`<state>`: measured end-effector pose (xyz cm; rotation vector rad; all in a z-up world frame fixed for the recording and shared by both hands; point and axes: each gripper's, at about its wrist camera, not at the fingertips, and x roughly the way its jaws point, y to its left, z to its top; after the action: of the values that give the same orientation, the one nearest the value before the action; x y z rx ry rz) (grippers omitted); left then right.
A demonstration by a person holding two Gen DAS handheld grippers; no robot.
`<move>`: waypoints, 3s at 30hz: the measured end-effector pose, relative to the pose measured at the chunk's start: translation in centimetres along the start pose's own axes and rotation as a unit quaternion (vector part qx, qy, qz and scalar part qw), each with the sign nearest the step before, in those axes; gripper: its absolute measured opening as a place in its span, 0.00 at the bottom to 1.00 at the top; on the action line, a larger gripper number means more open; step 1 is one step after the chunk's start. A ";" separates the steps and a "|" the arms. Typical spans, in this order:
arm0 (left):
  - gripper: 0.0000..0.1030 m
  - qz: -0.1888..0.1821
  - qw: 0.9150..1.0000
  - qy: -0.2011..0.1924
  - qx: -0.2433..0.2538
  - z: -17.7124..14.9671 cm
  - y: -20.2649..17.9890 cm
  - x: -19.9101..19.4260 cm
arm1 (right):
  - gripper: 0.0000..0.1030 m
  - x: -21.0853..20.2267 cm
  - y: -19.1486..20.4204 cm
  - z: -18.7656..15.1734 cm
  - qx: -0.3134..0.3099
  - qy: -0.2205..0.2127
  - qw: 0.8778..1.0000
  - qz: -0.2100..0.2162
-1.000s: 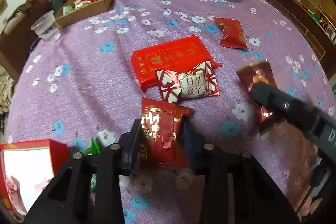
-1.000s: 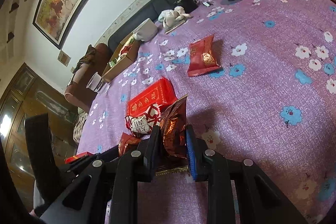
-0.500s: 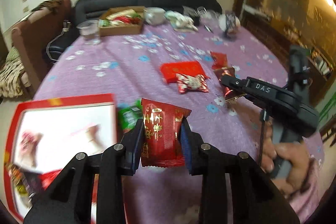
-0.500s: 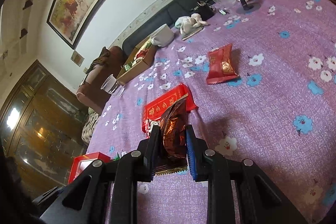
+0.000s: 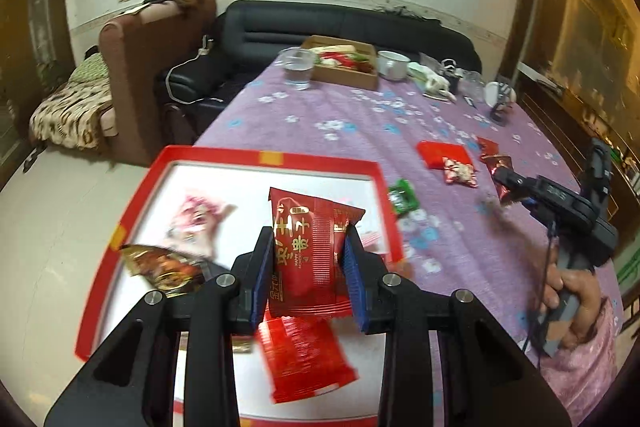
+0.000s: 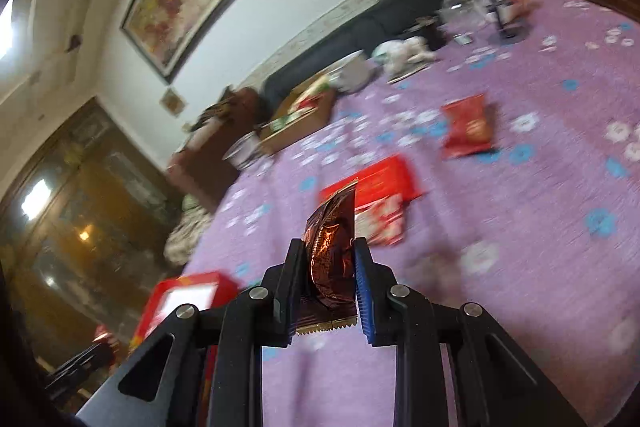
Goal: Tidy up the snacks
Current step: 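Carry both snacks to the white tray and open both tools to release them, then move both open tools back over the remaining snacks on the table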
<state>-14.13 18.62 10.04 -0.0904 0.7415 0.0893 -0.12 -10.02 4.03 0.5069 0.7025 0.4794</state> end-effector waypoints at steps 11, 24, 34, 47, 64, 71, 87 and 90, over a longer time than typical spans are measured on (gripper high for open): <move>0.30 0.007 0.999 0.014 -0.032 -1.5 3.5 0.5 | 0.23 4.2 13.1 -6.4 -0.108 0.108 0.981 0.117; 0.39 0.070 0.996 0.020 -0.050 -2.1 5.8 0.9 | 0.36 6.7 17.6 -10.0 -0.133 0.228 0.948 0.179; 0.53 0.065 0.998 0.011 -0.020 -1.9 4.1 1.1 | 0.48 3.3 6.3 -2.4 -0.024 0.108 0.991 0.081; 0.53 0.042 0.998 0.035 0.015 -1.6 0.5 2.2 | 0.48 3.2 -1.5 1.8 0.022 0.081 0.996 -0.015; 0.53 0.057 0.997 0.026 0.050 -2.1 -2.5 2.1 | 0.50 1.9 -1.5 1.0 0.005 0.060 0.998 -0.008; 0.54 0.074 0.995 0.017 0.066 -2.1 -3.5 1.9 | 0.51 1.9 -1.6 1.0 0.007 0.061 0.998 -0.005; 0.55 0.084 0.993 0.019 0.075 -1.8 -2.8 2.5 | 0.51 1.8 -2.1 1.1 0.017 0.061 0.998 -0.016; 0.55 0.092 0.993 0.017 0.071 -1.4 -1.9 2.6 | 0.51 1.9 -2.5 1.5 0.030 0.056 0.998 -0.030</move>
<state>-13.00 16.72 7.33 0.1124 0.7880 0.2115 2.82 -11.26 2.58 0.5155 0.8403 0.4338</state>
